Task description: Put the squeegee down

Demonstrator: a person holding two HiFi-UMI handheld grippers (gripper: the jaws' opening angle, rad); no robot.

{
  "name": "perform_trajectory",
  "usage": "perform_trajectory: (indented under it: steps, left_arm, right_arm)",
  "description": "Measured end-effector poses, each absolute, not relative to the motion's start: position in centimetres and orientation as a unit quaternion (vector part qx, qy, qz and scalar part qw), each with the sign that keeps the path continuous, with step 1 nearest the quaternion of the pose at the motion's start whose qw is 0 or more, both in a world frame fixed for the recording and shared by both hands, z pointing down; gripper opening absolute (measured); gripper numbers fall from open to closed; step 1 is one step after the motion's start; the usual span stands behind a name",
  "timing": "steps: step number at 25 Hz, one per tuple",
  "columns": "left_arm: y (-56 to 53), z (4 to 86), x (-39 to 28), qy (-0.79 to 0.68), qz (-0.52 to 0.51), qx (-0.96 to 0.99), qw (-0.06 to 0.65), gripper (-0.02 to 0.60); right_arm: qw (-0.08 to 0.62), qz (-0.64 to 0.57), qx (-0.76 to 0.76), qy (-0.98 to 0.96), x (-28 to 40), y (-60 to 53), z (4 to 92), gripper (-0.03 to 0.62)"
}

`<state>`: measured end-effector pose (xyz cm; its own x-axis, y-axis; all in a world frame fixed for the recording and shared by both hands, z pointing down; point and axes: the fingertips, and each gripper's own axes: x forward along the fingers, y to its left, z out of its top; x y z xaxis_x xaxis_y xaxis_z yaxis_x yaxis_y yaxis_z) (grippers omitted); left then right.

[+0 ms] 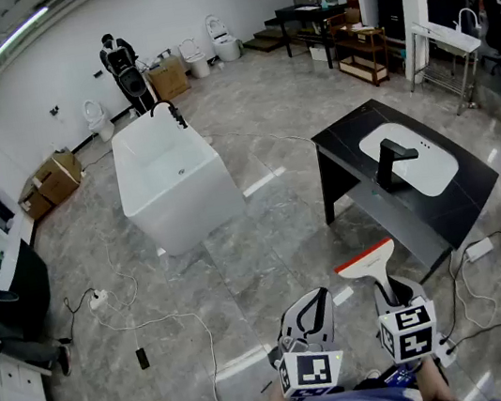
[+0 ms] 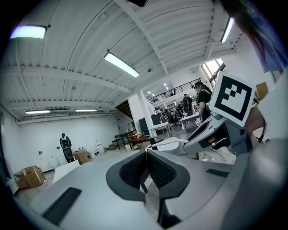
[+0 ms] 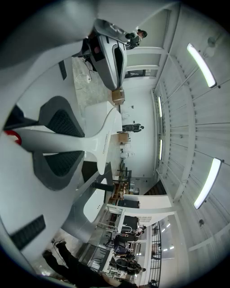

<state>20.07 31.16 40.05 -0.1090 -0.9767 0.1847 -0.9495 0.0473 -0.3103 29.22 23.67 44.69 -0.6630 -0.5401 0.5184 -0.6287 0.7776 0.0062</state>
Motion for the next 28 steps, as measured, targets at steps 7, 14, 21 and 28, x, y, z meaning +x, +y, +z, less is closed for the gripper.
perform_trajectory:
  steps: [7, 14, 21, 28]
  left_arm:
    - [31.1, 40.1, 17.2, 0.724, -0.172, -0.667, 0.032, 0.018]
    - [31.0, 40.5, 14.2, 0.714, -0.174, -0.678, 0.036, 0.018]
    - [31.4, 41.7, 11.0, 0.710, -0.172, -0.682, 0.026, 0.018]
    - [30.8, 42.6, 8.9, 0.710, -0.163, -0.685, 0.011, 0.018]
  right_arm:
    - [0.246, 0.099, 0.325, -0.908, 26.9, 23.6, 44.9, 0.095]
    - [0.246, 0.093, 0.340, -0.903, 24.1, 23.8, 44.8, 0.095]
    - [0.252, 0.091, 0.353, -0.896, 21.9, 24.5, 45.5, 0.095]
    - [0.273, 0.080, 0.352, -0.892, 19.9, 23.9, 46.3, 0.095]
